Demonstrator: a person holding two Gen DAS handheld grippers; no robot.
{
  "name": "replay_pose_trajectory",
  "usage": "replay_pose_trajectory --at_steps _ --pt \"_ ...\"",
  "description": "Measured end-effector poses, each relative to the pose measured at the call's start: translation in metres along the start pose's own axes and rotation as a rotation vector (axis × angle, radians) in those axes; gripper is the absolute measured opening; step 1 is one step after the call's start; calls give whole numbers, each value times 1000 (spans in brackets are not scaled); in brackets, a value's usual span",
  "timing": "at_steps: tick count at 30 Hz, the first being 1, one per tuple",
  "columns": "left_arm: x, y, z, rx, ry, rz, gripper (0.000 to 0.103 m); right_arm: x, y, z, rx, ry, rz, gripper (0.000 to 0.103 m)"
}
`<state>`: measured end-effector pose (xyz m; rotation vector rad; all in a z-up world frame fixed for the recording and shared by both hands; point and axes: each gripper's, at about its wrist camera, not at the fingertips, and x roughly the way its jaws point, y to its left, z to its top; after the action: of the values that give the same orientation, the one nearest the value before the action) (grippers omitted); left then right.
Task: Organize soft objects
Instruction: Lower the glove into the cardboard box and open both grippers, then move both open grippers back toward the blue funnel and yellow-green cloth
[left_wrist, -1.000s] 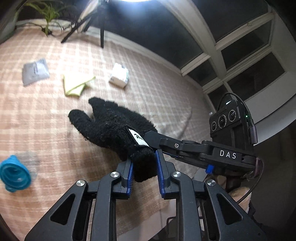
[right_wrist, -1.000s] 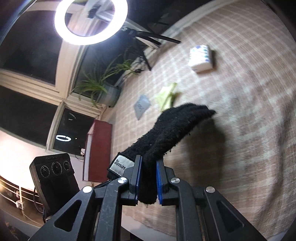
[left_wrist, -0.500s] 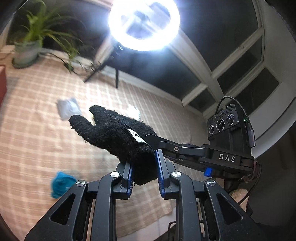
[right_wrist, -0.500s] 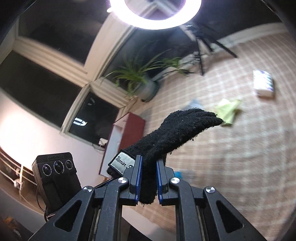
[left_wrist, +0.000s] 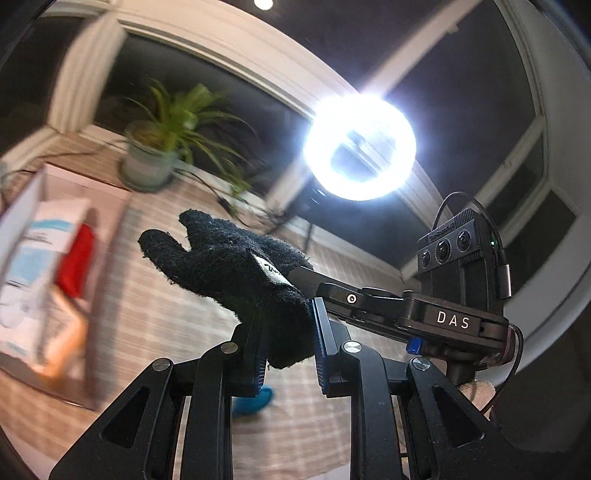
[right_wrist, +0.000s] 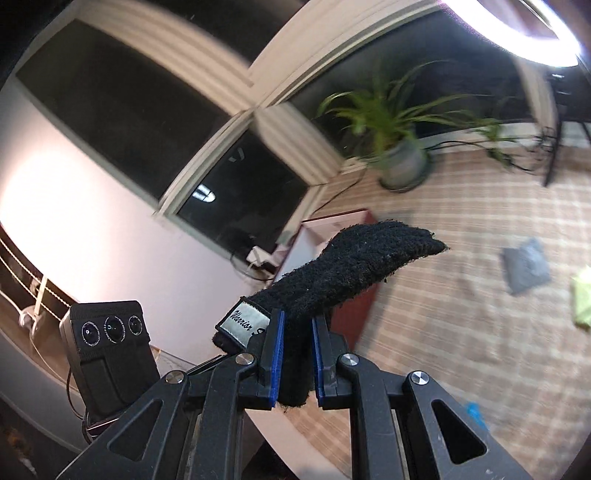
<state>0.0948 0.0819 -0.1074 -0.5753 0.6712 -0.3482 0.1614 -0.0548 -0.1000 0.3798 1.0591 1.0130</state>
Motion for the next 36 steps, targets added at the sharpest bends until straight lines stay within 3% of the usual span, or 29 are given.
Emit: replay_pose_trajectory --at_steps 11,17,24,27,29,31,36 --pt "-48 84 22 -71 -70 121 19 107 46 14 -58 106 34 13" --pt "-59 125 21 -140 -58 153 19 150 51 8 -61 165 16 13" --pt "-65 145 12 -196 -31 191 19 177 46 0 -32 224 3 15" --pt "-69 152 10 -212 -37 226 26 179 44 -2 -19 240 -4 24" --pt "-74 155 8 -224 -42 253 36 175 42 -4 -16 232 -12 38" --pt "-80 160 6 -236 -58 276 38 168 42 -3 -19 213 -20 50" --pt "-95 165 3 -247 -89 321 48 143 37 -5 -31 184 -29 52"
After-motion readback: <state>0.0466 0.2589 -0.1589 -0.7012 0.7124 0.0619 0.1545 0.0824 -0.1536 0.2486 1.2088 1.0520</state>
